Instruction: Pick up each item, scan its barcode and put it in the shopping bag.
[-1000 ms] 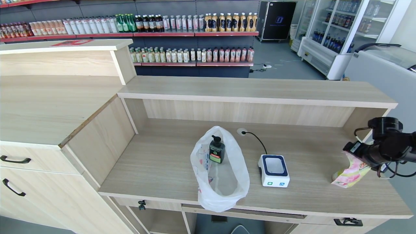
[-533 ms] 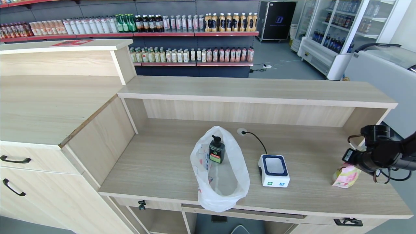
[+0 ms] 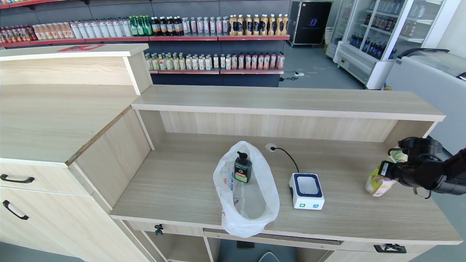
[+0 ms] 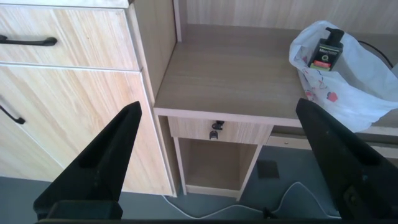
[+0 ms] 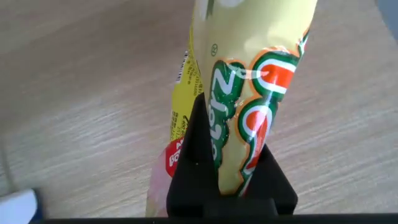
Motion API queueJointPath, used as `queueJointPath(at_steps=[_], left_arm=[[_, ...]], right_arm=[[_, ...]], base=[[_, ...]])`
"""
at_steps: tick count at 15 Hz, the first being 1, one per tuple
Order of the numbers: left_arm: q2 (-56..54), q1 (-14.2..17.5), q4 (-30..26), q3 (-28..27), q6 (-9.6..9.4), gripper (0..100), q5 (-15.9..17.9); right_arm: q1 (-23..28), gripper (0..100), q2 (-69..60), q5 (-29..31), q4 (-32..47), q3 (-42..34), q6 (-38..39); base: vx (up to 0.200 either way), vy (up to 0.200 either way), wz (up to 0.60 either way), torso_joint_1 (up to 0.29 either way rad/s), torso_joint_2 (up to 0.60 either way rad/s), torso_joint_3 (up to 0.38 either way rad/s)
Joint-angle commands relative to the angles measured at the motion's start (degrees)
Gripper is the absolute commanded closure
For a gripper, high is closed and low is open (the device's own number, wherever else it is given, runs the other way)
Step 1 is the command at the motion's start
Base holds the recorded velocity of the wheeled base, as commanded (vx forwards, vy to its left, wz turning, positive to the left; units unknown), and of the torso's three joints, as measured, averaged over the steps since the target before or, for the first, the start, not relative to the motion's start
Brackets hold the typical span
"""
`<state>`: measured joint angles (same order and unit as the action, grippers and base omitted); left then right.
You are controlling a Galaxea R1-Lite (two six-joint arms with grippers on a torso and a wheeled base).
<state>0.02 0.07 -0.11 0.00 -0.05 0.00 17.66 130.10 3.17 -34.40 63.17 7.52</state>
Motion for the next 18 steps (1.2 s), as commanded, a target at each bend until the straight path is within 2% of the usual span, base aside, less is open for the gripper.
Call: queueJointPath(at_steps=[1, 2, 5, 6, 7, 10, 13, 15, 18], left_arm=[[0.0, 0.0, 0.0, 0.0, 0.05, 0, 0.0], [0.0, 0.0, 0.0, 0.0, 0.05, 0, 0.0], [0.0, 0.0, 0.0, 0.0, 0.05, 0, 0.0], [0.0, 0.0, 0.0, 0.0, 0.05, 0, 0.0], [0.0, 0.0, 0.0, 0.0, -0.04, 0, 0.0], [0.0, 0.0, 0.0, 0.0, 0.05, 0, 0.0], [0.0, 0.0, 0.0, 0.0, 0.05, 0, 0.0], [0.0, 0.0, 0.0, 0.0, 0.05, 0, 0.0], [0.0, 0.0, 0.0, 0.0, -0.04, 0, 0.0]], right_arm=[[0.8, 100, -9.2, -14.1, -2.6, -2.4, -3.9], [2.1, 100, -14.4, -26.3, -2.3, -3.7, -4.3], [8.2, 100, -30.4, -72.1, 2.8, -7.8, -3.5], [10.2, 100, -33.7, -83.1, 4.4, -8.2, -2.2], [10.5, 100, -35.8, -88.9, 4.8, -8.3, -0.2], [7.5, 100, -41.5, -90.4, 4.6, -8.3, 7.1], [0.9, 100, -46.7, -90.4, 4.8, -8.2, 8.2], [-6.1, 100, -50.4, -90.4, 4.4, -8.1, 10.8], [-12.2, 100, -51.4, -90.4, 4.3, -6.3, 10.9]], base=[[0.0, 0.0, 0.0, 0.0, 0.0, 0.0], [0.0, 0.0, 0.0, 0.0, 0.0, 0.0], [0.0, 0.0, 0.0, 0.0, 0.0, 0.0], [0.0, 0.0, 0.0, 0.0, 0.0, 0.0], [0.0, 0.0, 0.0, 0.0, 0.0, 0.0], [0.0, 0.0, 0.0, 0.0, 0.0, 0.0], [0.0, 0.0, 0.0, 0.0, 0.0, 0.0], [0.0, 0.0, 0.0, 0.0, 0.0, 0.0], [0.0, 0.0, 0.0, 0.0, 0.0, 0.0]])
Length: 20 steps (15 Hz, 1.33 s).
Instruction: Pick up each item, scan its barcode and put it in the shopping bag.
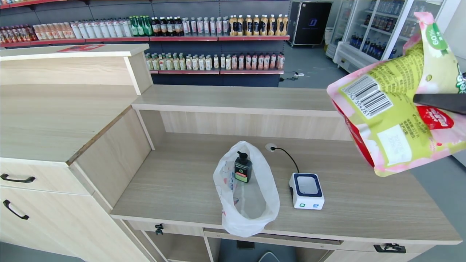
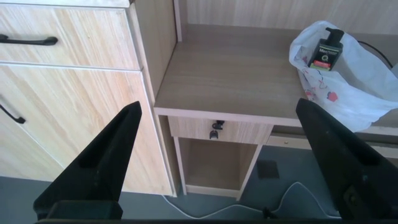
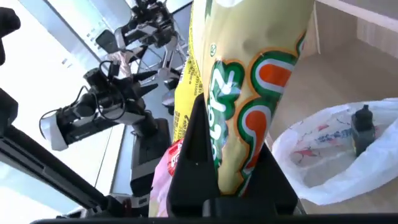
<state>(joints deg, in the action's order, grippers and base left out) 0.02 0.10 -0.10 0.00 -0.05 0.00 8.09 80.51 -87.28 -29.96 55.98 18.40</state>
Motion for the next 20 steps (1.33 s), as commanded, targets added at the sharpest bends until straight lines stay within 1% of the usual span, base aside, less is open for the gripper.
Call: queueJointPath(at_steps=[1, 4, 6, 8, 9, 12, 13, 18, 19, 20], left_arm=[[0.0, 0.0, -0.1, 0.0, -0.04, 0, 0.0], [0.0, 0.0, 0.0, 0.0, -0.04, 0, 0.0], [0.0, 0.0, 0.0, 0.0, -0.04, 0, 0.0], [0.0, 0.0, 0.0, 0.0, 0.05, 0, 0.0], [0.0, 0.0, 0.0, 0.0, 0.05, 0, 0.0], [0.0, 0.0, 0.0, 0.0, -0.04, 0, 0.0], [0.0, 0.0, 0.0, 0.0, 0.05, 0, 0.0], [0.0, 0.0, 0.0, 0.0, 0.05, 0, 0.0], [0.0, 0.0, 0.0, 0.0, 0.05, 0, 0.0], [0.0, 0.0, -0.1, 0.0, 0.05, 0, 0.0]], right_arm=[[-3.8, 100, -1.8, 0.0, 0.0, 1.8, 0.1], [-5.5, 100, -2.6, 0.0, 0.0, 2.9, 1.8], [-7.8, 100, -6.4, -0.3, -0.4, -0.3, 1.2], [-9.4, 100, -8.9, -1.5, -4.2, -6.4, -2.9], [-9.7, 100, -9.6, -1.7, -5.3, -8.3, -4.9], [-10.2, 100, -10.6, -1.8, -5.5, -13.5, -14.0], [-10.6, 100, -11.2, -2.0, -5.3, -14.1, -15.4], [-12.3, 100, -14.4, -2.1, -5.5, -14.1, -15.9], [-12.3, 100, -16.1, -2.2, -4.1, -15.8, -16.1], [-12.3, 100, -16.3, -2.3, -2.2, -16.0, -17.4]], base=[[0.0, 0.0, 0.0, 0.0, 0.0, 0.0], [0.0, 0.0, 0.0, 0.0, 0.0, 0.0], [0.0, 0.0, 0.0, 0.0, 0.0, 0.0], [0.0, 0.0, 0.0, 0.0, 0.0, 0.0], [0.0, 0.0, 0.0, 0.0, 0.0, 0.0], [0.0, 0.0, 0.0, 0.0, 0.0, 0.0], [0.0, 0.0, 0.0, 0.0, 0.0, 0.0], [0.0, 0.0, 0.0, 0.0, 0.0, 0.0], [0.0, 0.0, 0.0, 0.0, 0.0, 0.0], [0.0, 0.0, 0.0, 0.0, 0.0, 0.0]])
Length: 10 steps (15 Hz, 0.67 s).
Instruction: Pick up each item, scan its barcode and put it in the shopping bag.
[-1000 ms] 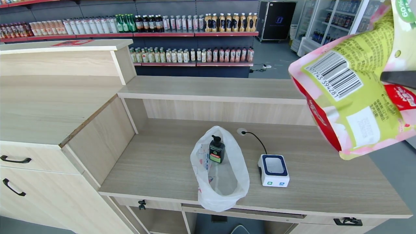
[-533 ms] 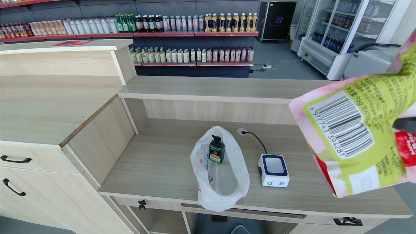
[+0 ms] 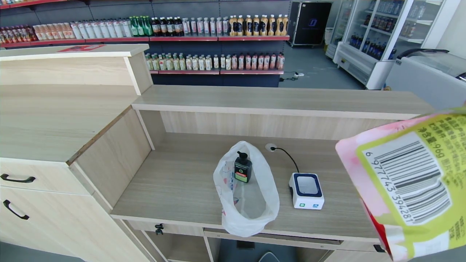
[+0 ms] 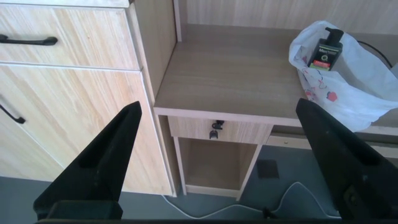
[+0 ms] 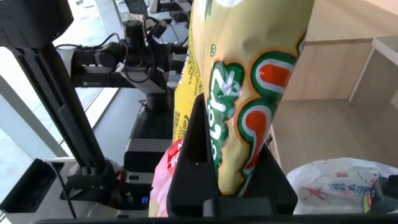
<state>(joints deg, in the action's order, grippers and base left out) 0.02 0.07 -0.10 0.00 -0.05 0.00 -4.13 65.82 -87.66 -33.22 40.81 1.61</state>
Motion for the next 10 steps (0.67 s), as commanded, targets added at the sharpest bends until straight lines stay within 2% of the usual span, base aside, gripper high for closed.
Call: queueJointPath(at_steps=[1, 4, 10], left_arm=[[0.0, 0.0, 0.0, 0.0, -0.04, 0, 0.0], [0.0, 0.0, 0.0, 0.0, -0.04, 0, 0.0], [0.0, 0.0, 0.0, 0.0, -0.04, 0, 0.0]], right_arm=[[-0.1, 100, -1.0, -1.9, 2.5, -0.7, -2.8], [-1.1, 100, 1.8, -1.9, 3.0, 0.1, -5.1], [-8.6, 100, 12.1, -1.8, 2.0, 5.5, -4.9]], base=[[0.0, 0.0, 0.0, 0.0, 0.0, 0.0], [0.0, 0.0, 0.0, 0.0, 0.0, 0.0], [0.0, 0.0, 0.0, 0.0, 0.0, 0.0]])
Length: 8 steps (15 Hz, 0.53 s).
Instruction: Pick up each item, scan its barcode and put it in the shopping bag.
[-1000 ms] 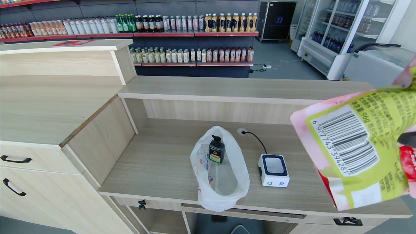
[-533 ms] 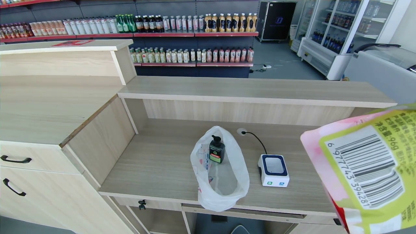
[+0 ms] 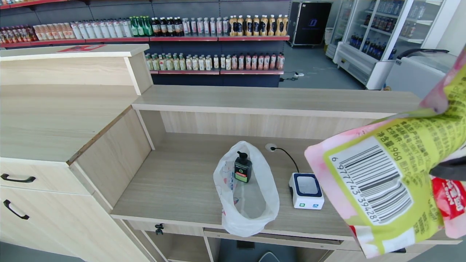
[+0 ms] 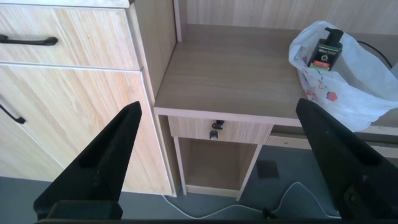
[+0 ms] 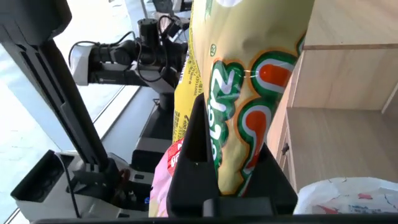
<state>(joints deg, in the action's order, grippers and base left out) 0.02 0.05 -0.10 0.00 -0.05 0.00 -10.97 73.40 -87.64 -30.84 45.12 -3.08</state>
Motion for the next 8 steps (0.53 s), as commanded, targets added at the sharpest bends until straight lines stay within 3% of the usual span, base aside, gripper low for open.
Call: queueJointPath(at_steps=[1, 8], left_arm=[[0.0, 0.0, 0.0, 0.0, 0.05, 0, 0.0], [0.0, 0.0, 0.0, 0.0, 0.05, 0, 0.0]], right_arm=[[-1.9, 100, 6.1, -1.8, -1.8, 1.5, -0.2], [-2.0, 100, 10.7, -2.1, -3.9, 0.8, -1.4]], base=[[0.0, 0.0, 0.0, 0.0, 0.0, 0.0], [0.0, 0.0, 0.0, 0.0, 0.0, 0.0]])
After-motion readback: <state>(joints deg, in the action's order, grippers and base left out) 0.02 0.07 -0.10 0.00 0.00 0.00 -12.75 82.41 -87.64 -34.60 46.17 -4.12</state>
